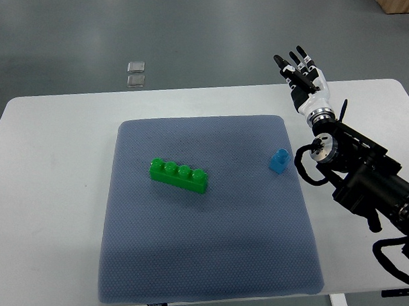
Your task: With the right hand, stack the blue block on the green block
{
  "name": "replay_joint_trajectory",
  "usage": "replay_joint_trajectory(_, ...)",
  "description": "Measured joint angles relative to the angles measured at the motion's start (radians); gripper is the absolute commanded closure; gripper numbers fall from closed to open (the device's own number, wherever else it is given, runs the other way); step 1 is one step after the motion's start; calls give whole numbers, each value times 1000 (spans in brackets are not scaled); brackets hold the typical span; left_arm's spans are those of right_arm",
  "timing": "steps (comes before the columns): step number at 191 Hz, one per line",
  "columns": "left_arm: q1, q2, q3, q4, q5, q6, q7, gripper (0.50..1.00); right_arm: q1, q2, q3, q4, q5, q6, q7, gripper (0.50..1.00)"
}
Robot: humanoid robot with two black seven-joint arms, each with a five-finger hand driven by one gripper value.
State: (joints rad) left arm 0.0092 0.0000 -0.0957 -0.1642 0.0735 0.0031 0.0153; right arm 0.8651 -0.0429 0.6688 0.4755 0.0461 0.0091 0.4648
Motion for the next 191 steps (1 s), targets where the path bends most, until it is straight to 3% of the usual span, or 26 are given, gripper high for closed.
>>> replay_joint_trajectory(129,-1,0,3,-33,3,-12,-1,500,3,-1,-1,-3,-1,0,0,587)
replay_joint_trajectory(191,6,0,0,20,0,-3,-1,500,6,-2,-2,-7,-2,0,0,587)
